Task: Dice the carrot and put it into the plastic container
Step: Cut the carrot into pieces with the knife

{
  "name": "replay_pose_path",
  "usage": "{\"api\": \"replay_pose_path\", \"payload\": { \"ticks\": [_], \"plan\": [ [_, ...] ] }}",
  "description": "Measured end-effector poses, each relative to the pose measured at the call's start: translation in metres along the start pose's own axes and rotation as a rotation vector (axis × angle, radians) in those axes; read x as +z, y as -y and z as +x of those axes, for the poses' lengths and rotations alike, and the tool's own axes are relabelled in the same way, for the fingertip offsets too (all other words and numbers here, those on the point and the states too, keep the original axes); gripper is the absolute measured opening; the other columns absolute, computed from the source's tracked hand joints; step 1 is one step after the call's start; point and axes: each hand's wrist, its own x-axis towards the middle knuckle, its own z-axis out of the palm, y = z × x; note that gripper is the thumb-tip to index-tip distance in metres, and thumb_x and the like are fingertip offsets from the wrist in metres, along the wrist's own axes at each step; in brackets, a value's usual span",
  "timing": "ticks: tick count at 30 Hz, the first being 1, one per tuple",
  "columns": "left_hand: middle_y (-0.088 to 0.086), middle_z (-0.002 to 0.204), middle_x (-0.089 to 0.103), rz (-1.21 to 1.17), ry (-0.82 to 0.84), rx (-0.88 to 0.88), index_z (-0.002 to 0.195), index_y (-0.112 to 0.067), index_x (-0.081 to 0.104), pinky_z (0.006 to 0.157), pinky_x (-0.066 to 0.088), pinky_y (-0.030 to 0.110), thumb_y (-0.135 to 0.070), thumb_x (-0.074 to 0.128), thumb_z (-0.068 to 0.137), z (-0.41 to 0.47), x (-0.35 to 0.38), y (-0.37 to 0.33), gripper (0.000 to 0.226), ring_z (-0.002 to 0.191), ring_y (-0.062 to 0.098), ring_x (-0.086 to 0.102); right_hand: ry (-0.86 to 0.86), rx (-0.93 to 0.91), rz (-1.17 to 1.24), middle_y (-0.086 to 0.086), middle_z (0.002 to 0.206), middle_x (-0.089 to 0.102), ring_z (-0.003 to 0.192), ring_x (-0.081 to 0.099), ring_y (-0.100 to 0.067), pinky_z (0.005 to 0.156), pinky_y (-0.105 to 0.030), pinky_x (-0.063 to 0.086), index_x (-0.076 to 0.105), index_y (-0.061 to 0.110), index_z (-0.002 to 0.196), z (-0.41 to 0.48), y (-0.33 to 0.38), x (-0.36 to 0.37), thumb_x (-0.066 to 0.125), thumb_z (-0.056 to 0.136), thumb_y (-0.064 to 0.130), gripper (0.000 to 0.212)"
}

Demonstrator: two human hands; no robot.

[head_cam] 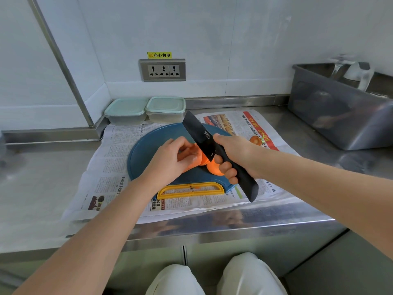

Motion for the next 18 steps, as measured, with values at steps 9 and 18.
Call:
{"api": "replay_pose_path", "payload": {
  "ticks": [9,18],
  "plan": [
    [-0.001,0.105,0.058,-0.008,-0.003,-0.027,0.106,-0.021,0.056,0.065,0.037,0.01,-0.039,0.064,0.086,-0.001,0.0015,-0.0048,0.028,0.091,0.008,0.055,-0.03,0.055,-0.006,0.001,0.043,0.035,0.033,0.029,-0.012,0.036,-0.015,0.031,0.039,0.015,0.062,0.0017,0.0002,0.0063,0.026,0.098,0.055,0.055],
    [-0.002,0.097,0.058,-0.022,-0.011,-0.024,0.1,-0.021,0.057,0.061,0.035,0.011,-0.038,0.066,0.086,0.0015,0.0011,-0.0046,0.024,0.081,0.004,0.053,-0.017,0.086,-0.034,0.002,0.041,0.035,0.031,0.029,-0.012,0.038,-0.014,0.03,0.038,0.016,0.059,0.0088,0.0063,0.0083,0.025,0.098,0.056,0.057]
  ]
}}
